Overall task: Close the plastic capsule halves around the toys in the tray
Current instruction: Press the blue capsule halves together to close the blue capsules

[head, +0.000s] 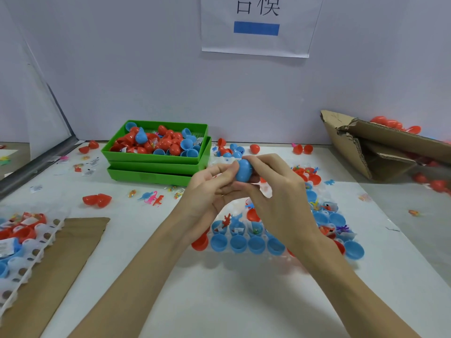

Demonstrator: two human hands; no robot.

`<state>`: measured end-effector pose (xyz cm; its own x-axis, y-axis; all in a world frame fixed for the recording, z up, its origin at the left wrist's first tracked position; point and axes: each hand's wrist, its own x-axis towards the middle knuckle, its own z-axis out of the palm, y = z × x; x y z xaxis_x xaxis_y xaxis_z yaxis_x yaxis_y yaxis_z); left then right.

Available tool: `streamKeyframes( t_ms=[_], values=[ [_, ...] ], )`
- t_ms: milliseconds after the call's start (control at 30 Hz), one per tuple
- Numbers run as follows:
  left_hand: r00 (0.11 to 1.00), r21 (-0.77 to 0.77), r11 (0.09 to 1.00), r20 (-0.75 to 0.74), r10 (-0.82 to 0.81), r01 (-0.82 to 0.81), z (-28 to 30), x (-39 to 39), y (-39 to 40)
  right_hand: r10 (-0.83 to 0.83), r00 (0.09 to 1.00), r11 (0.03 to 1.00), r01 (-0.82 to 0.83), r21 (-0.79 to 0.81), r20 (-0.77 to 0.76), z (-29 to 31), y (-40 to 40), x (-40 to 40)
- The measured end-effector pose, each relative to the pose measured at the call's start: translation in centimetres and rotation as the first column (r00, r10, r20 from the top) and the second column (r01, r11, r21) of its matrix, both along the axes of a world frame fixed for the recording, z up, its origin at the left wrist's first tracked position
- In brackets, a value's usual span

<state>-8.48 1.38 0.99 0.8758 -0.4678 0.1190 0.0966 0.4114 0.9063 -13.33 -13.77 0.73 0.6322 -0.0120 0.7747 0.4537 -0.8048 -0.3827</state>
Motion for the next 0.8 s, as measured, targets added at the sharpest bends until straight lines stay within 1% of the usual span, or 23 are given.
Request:
streamKeyframes(
  t_ms=[200,267,333,400,500,567,700,800],
  values=[
    [0.997,0.115,0.990,0.037,0.074,-0.078,-0.4,-0.2,-0.6,-0.009,0.998,0.999,0.007,-0.044,-0.062,-0.1,-0.1,0.1],
    [1.000,0.067,0.998,0.004,0.002,-0.002,-0.4,-0.1,-0.6,0.021,0.998,0.999,-0.023,-0.024,-0.062,-0.1,-0.1,0.1],
    [0.988,-0.059,0.993,-0.104,-0.112,0.106,-0.2,-0.2,-0.3,0.040,0.999,0.999,-0.040,0.025,-0.023,0.1,-0.1,0.1],
    [0.972,-0.145,0.976,-0.145,-0.183,0.162,0.1,-0.3,-0.2,0.075,0.997,0.992,-0.078,0.094,0.034,0.3,0.1,0.0],
    [0.973,-0.145,0.972,-0.112,-0.202,0.185,0.2,-0.5,-0.4,0.151,0.987,0.968,-0.157,0.196,0.046,0.3,0.7,-0.2],
    [0.975,-0.139,0.972,-0.096,-0.202,0.187,0.3,-0.7,-0.5,0.163,0.985,0.960,-0.170,0.224,0.047,0.2,0.9,-0.2],
    [0.965,-0.160,0.957,-0.070,-0.254,0.241,0.2,-1.0,-0.7,0.141,0.987,0.974,-0.152,0.168,0.074,0.1,0.7,-0.1],
    [0.958,-0.131,0.959,-0.109,-0.266,0.251,0.2,-0.9,-0.7,0.146,0.987,0.983,-0.152,0.101,0.070,0.2,0.3,-0.1]
  ],
)
